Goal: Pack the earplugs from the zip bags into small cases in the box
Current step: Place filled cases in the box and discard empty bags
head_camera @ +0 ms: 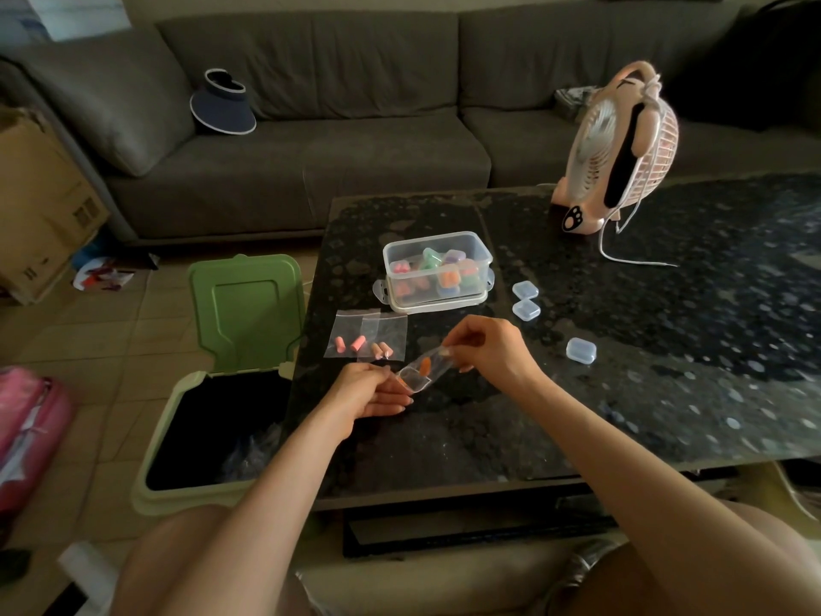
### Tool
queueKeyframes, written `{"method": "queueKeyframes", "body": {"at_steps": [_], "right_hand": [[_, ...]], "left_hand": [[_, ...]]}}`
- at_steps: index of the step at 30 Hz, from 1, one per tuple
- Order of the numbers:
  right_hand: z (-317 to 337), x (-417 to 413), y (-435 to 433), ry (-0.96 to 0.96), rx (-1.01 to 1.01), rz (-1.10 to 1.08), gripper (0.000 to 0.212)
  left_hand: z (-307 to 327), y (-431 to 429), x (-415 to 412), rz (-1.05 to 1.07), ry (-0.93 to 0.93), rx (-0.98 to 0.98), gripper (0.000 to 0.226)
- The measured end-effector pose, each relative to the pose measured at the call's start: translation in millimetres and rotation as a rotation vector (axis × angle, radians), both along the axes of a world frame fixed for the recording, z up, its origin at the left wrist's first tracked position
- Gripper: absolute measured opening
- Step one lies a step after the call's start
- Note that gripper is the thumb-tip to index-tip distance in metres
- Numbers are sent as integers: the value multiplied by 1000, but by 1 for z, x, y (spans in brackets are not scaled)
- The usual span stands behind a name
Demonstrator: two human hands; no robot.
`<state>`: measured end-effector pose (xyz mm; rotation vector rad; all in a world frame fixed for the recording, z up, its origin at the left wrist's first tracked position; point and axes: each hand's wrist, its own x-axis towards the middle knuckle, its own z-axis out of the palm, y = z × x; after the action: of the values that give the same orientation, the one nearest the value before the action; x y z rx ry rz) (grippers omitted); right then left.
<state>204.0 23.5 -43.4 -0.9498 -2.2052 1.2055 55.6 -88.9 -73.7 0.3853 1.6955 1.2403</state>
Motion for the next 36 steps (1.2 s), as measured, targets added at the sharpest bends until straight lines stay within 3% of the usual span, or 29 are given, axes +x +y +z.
{"method": "queueKeyframes", "body": {"at_steps": [4,19,24,36], "right_hand": [[1,-1,-2,10,-10,35,9],[3,-1,-5,112,166,37,8],[1,-2,-3,-1,193,52,10],[0,-2,0,152,49,-67,8]], "left_hand": [[0,-1,-1,8,-39,37,18],[-6,0,-4,54,86,2,13],[-7,1,-6,98,137,20,16],[-4,1,-2,54,116,102,17]]}}
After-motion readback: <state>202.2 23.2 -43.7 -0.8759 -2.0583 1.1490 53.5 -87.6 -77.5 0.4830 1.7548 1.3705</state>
